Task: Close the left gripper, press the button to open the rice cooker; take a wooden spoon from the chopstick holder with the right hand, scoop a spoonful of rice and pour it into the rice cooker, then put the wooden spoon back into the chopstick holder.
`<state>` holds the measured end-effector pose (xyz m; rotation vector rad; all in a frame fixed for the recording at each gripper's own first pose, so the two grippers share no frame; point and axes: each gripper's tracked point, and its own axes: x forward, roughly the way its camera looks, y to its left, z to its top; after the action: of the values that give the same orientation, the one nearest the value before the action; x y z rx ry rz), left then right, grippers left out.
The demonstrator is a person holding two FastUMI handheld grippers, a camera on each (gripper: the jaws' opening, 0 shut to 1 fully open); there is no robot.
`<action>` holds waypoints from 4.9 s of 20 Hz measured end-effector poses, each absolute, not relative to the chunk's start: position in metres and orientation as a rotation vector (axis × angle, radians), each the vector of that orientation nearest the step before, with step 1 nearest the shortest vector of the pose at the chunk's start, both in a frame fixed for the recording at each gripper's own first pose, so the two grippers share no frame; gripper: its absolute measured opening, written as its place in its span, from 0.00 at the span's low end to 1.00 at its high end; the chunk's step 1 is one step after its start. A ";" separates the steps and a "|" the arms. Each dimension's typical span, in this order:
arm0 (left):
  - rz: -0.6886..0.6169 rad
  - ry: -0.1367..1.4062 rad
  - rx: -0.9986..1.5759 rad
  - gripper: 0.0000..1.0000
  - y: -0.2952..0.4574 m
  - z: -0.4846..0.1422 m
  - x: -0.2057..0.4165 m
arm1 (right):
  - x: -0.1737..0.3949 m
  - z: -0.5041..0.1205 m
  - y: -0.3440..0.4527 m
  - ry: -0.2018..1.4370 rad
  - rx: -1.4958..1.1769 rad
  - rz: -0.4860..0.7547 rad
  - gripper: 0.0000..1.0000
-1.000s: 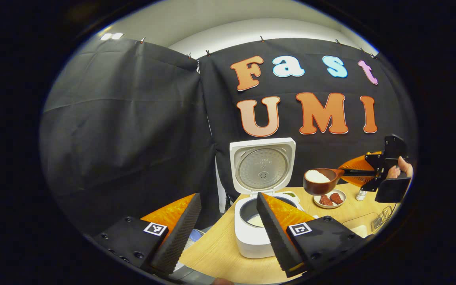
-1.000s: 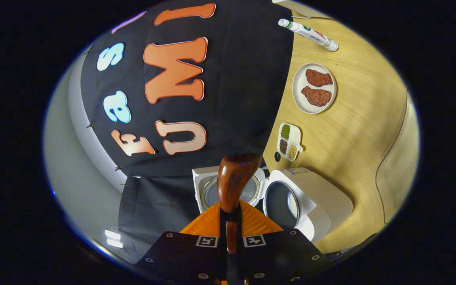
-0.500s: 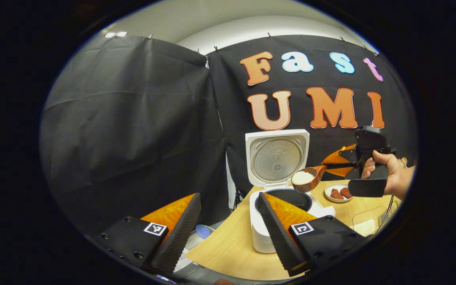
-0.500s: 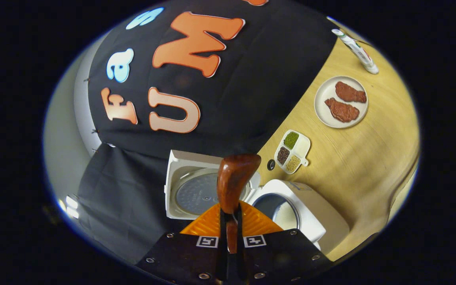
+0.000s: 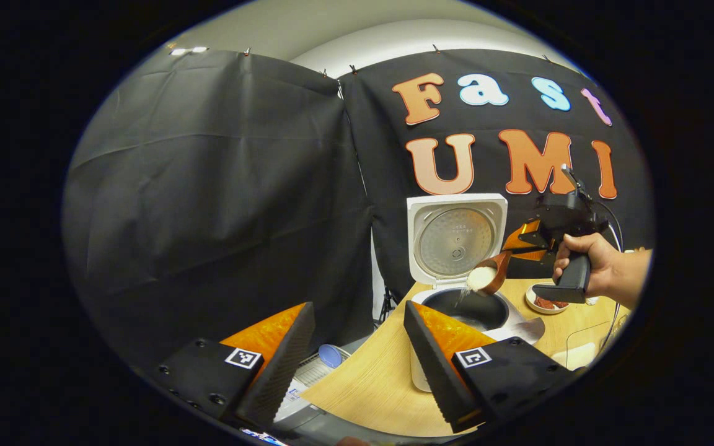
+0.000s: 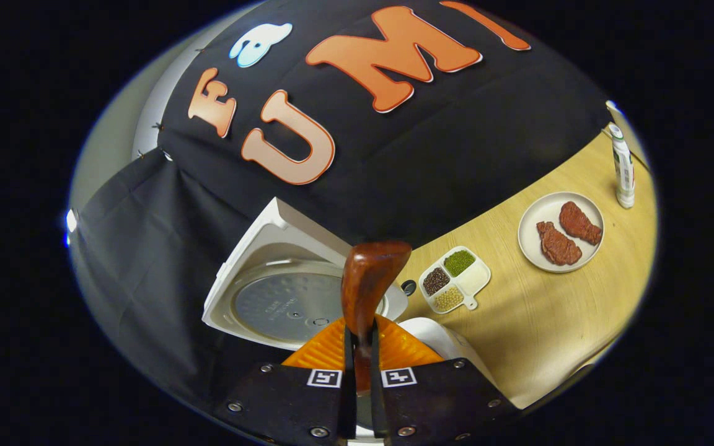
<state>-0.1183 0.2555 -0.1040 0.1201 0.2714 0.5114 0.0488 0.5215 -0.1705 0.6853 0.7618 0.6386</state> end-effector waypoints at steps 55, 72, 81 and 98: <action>0.375 0.257 0.173 0.96 0.189 -0.091 -0.096 | 0.000 -0.061 0.411 0.133 0.015 0.923 0.09; 0.161 0.247 0.181 0.96 0.073 -0.090 -0.051 | 0.045 -0.138 0.144 0.340 0.126 0.471 0.09; 0.103 0.254 0.180 0.96 0.032 -0.089 -0.036 | 0.033 -0.204 0.024 0.468 0.180 0.250 0.09; 0.185 0.247 0.207 0.97 0.057 -0.075 -0.012 | 0.013 -0.333 -0.011 0.623 0.401 0.112 0.10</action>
<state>-0.0123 0.0570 -0.0749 0.2074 0.2471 0.1854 0.0126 -0.0112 -0.3331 0.4013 0.6227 0.1122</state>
